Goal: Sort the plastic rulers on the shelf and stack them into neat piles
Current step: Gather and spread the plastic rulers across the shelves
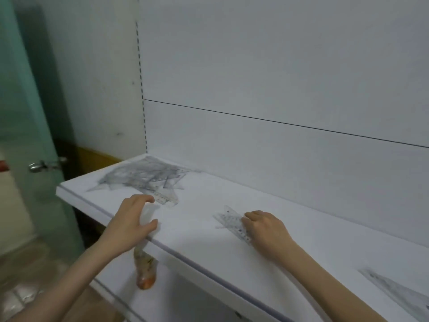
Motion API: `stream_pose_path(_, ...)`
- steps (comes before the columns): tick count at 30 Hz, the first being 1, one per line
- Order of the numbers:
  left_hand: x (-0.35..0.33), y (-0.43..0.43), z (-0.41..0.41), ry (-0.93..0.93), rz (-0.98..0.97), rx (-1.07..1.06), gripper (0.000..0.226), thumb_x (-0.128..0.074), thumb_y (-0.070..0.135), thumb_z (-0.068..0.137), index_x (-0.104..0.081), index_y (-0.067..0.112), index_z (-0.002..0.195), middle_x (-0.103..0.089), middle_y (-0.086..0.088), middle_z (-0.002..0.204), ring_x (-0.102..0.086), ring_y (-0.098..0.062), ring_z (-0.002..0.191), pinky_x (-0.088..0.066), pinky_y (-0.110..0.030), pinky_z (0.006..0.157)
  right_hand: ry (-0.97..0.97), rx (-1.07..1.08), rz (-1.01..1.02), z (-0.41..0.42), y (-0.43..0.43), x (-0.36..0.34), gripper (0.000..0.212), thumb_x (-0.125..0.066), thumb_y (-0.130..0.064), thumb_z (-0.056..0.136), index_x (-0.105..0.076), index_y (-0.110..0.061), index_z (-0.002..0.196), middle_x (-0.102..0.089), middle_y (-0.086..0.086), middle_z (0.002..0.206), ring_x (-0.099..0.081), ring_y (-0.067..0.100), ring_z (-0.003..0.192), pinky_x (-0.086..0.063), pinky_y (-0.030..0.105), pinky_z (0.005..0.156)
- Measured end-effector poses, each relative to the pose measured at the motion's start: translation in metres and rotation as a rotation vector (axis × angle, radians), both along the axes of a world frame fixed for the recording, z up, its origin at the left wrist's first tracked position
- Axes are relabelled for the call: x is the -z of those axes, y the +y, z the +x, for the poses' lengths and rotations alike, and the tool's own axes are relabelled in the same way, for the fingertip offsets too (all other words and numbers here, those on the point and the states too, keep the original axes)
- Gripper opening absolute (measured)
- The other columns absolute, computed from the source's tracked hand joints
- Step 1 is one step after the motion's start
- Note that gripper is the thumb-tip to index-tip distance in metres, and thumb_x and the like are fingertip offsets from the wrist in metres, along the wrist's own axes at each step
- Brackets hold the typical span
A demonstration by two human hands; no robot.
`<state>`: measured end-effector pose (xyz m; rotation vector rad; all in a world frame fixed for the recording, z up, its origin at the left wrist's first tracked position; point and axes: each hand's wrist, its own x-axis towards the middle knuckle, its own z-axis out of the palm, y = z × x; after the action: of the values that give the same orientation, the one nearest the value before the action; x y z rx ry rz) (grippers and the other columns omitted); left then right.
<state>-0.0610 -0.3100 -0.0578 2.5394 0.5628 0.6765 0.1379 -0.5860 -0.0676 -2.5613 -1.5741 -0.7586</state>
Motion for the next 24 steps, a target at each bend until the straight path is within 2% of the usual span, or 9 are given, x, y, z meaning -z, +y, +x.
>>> stream_pose_path(2, -0.002, 0.022, -0.013, 0.003, 0.017, -0.045, 0.035, -0.068, 0.026, 0.082, -0.049, 0.029, 0.112, -0.049, 0.004, 0.123, -0.041, -0.011, 0.111, -0.043, -0.03, 0.089, 0.068, 0.037, -0.015, 0.0, 0.001, -0.004, 0.023, -0.077, -0.008, 0.05, -0.061, -0.017, 0.063, -0.061, -0.003, 0.067, -0.062, 0.022, 0.064, -0.041, 0.024, 0.052)
stream_pose_path(4, -0.004, 0.043, -0.021, 0.009, 0.018, -0.085, 0.027, -0.067, 0.023, 0.083, -0.051, 0.028, 0.104, -0.052, 0.003, 0.117, -0.044, -0.013, 0.109, -0.038, -0.028, 0.087, 0.139, 0.094, -0.018, 0.001, 0.007, -0.013, 0.027, -0.065, -0.003, 0.061, -0.069, -0.012, 0.086, -0.068, 0.004, 0.088, -0.065, 0.03, 0.085, -0.053, 0.033, 0.066)
stream_pose_path(7, -0.004, 0.071, -0.02, 0.009, 0.0, -0.136, 0.017, -0.066, 0.023, 0.084, -0.056, 0.024, 0.098, -0.056, -0.001, 0.116, -0.047, -0.017, 0.108, -0.037, -0.03, 0.09, 0.226, 0.127, -0.013, -0.01, 0.028, -0.034, 0.044, -0.046, 0.004, 0.075, -0.064, -0.007, 0.114, -0.064, 0.009, 0.114, -0.056, 0.03, 0.109, -0.05, 0.042, 0.084)
stream_pose_path(11, -0.004, 0.111, -0.002, 0.009, 0.001, -0.174, 0.018, -0.065, 0.025, 0.086, -0.06, 0.021, 0.103, -0.057, -0.004, 0.122, -0.046, -0.018, 0.113, -0.036, -0.03, 0.095, 0.324, 0.056, 0.051, -0.025, 0.073, -0.045, 0.036, -0.04, -0.004, 0.089, -0.062, -0.011, 0.117, -0.062, 0.004, 0.119, -0.052, 0.022, 0.114, -0.049, 0.039, 0.088)
stream_pose_path(16, -0.006, 0.181, 0.023, 0.121, 0.081, -0.097, 0.058, -0.067, 0.039, 0.082, -0.048, 0.018, 0.133, -0.043, -0.003, 0.143, -0.035, -0.019, 0.132, -0.03, -0.033, 0.107, 0.417, -0.031, -0.13, -0.033, 0.177, -0.048, 0.042, -0.046, -0.037, 0.098, -0.05, -0.022, 0.137, -0.052, -0.007, 0.139, -0.044, 0.018, 0.129, -0.037, 0.033, 0.104)
stream_pose_path(18, -0.007, 0.211, 0.035, 0.264, 0.098, -0.008, 0.082, -0.065, 0.057, 0.078, -0.034, 0.021, 0.144, -0.029, -0.001, 0.153, -0.024, -0.018, 0.14, -0.023, -0.035, 0.113, 0.445, -0.033, -0.168, -0.034, 0.227, -0.044, 0.052, -0.049, -0.048, 0.094, -0.048, -0.02, 0.138, -0.049, -0.004, 0.142, -0.042, 0.02, 0.131, -0.036, 0.035, 0.105)
stream_pose_path(20, -0.008, 0.236, 0.045, 0.411, 0.092, 0.106, 0.111, -0.05, 0.086, 0.06, -0.023, 0.023, 0.148, -0.015, 0.001, 0.158, -0.014, -0.016, 0.144, -0.015, -0.034, 0.116, 0.481, -0.022, -0.185, -0.033, 0.272, -0.04, 0.061, -0.052, -0.052, 0.092, -0.043, -0.018, 0.142, -0.045, 0.0, 0.145, -0.039, 0.021, 0.134, -0.034, 0.034, 0.108)
stream_pose_path(22, -0.009, 0.256, 0.055, 0.425, 0.155, 0.21, 0.132, -0.025, 0.101, 0.038, -0.03, 0.026, 0.146, -0.018, 0.003, 0.157, -0.015, -0.014, 0.144, -0.015, -0.03, 0.114, 0.499, -0.009, -0.199, -0.029, 0.307, -0.035, 0.067, -0.055, -0.053, 0.09, -0.039, -0.019, 0.144, -0.043, 0.0, 0.147, -0.037, 0.019, 0.135, -0.033, 0.033, 0.108)
stream_pose_path(24, -0.01, 0.272, 0.062, 0.338, 0.209, 0.279, 0.125, -0.02, 0.102, 0.037, -0.047, 0.029, 0.134, -0.037, 0.006, 0.147, -0.03, -0.011, 0.135, -0.025, -0.025, 0.107, 0.475, -0.019, -0.191, -0.026, 0.327, -0.032, 0.061, -0.056, -0.053, 0.089, -0.049, -0.016, 0.136, -0.052, 0.002, 0.139, -0.045, 0.02, 0.129, -0.04, 0.036, 0.102)
